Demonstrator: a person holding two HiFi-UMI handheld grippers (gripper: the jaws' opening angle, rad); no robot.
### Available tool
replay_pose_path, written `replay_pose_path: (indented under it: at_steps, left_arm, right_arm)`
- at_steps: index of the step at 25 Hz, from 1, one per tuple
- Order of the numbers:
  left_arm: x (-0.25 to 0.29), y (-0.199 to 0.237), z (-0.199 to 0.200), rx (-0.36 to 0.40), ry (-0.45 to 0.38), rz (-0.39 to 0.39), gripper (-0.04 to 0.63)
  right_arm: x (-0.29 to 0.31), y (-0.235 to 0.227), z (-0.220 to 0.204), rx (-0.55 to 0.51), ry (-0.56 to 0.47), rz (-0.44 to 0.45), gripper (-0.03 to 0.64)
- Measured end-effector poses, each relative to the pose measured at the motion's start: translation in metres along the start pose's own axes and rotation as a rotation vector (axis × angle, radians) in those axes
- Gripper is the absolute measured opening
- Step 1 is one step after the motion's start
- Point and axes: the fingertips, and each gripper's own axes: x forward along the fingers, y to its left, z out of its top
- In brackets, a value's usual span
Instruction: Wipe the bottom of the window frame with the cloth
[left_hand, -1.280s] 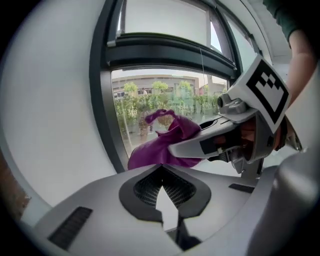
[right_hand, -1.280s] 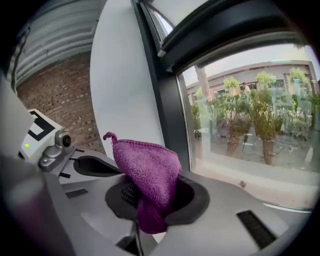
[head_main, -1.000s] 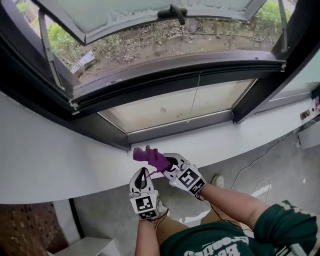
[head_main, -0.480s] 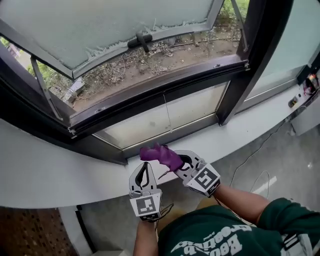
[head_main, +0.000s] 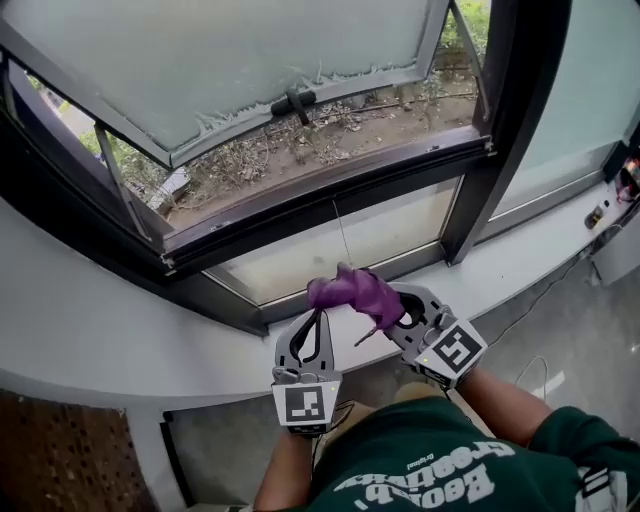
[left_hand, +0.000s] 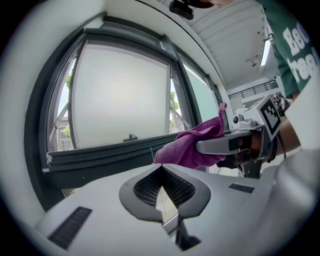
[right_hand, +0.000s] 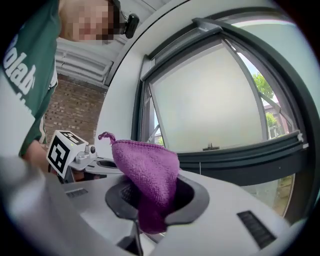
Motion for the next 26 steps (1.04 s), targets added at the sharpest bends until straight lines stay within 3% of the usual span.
replay_pose_path:
  at_steps: [10, 26]
  left_arm:
    - [0.01, 0.009, 0.017, 0.03, -0.014, -0.003, 0.009]
    - [0.037, 0.009, 0.062, 0.002, -0.083, -0.069, 0.009]
  right_arm:
    - [-0.008, -0.012, -0.011, 0.012, 0.041, -0.049, 0.087]
    - [-0.044, -0.048, 0.024, -0.037, 0.0, -0.182, 0.087]
